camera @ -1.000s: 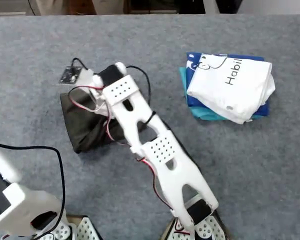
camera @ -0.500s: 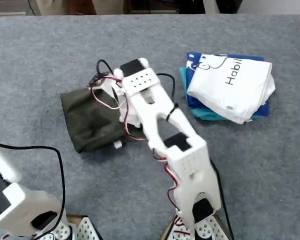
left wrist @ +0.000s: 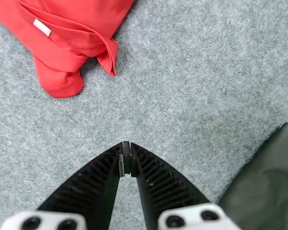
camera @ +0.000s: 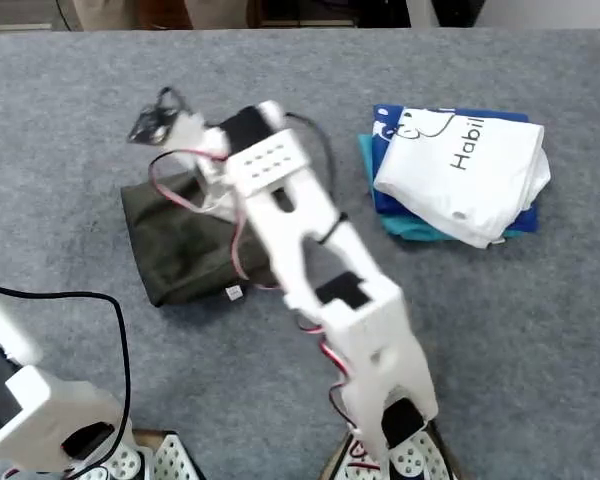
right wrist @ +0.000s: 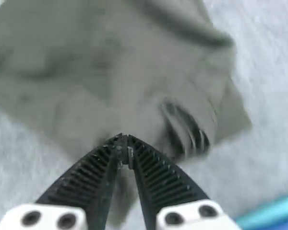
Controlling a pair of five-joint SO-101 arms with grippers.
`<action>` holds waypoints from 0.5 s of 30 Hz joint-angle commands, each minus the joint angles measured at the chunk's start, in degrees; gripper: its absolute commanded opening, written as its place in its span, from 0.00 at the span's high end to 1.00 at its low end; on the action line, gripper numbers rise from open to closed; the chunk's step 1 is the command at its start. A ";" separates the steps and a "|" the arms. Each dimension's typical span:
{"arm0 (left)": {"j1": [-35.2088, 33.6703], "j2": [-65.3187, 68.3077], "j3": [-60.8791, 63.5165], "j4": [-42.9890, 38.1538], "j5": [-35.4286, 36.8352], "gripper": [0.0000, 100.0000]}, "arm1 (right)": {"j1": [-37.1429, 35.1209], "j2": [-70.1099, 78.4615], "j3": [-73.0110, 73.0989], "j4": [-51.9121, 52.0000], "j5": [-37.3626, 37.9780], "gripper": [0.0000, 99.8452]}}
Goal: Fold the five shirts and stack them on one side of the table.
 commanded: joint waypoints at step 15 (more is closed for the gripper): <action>0.18 -2.33 -0.09 -0.09 -0.26 0.98 | 13.85 34.95 -49.71 -9.58 3.60 1.00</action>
